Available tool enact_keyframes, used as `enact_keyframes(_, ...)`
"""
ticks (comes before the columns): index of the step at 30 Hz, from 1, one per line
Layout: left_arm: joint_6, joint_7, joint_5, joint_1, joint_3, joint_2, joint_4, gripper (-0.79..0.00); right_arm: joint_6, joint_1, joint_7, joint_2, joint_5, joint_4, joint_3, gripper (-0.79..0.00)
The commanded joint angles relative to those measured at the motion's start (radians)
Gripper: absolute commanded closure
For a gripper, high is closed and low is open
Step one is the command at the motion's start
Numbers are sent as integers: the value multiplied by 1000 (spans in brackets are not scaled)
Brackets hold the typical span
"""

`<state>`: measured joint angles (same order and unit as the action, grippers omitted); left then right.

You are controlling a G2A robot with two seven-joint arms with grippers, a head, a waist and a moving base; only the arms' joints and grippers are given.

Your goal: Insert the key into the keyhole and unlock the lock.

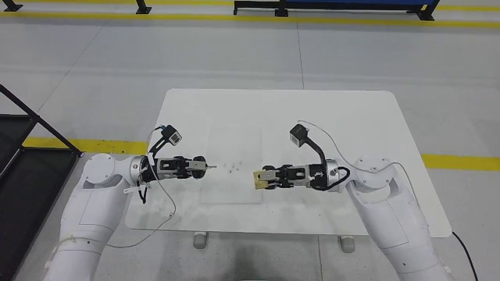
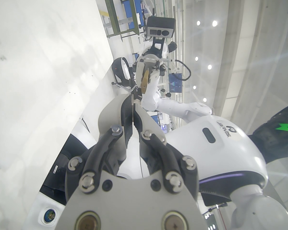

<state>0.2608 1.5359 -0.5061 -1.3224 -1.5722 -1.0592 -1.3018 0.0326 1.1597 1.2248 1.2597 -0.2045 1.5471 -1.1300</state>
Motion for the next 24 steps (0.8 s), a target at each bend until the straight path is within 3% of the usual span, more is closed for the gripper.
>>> enact_keyframes(1, 0, 0, 0, 0, 0, 0, 0, 0, 13, -3, -35, 2, -24, -21, 3, 0)
enact_keyframes(16, 0, 0, 0, 0, 0, 0, 0, 0, 33, -3, -74, 4, -53, -45, 4, 0)
enact_keyframes(24, 0, 0, 0, 0, 0, 0, 0, 0, 112, 32, -218, 7, -11, -58, 34, 0)
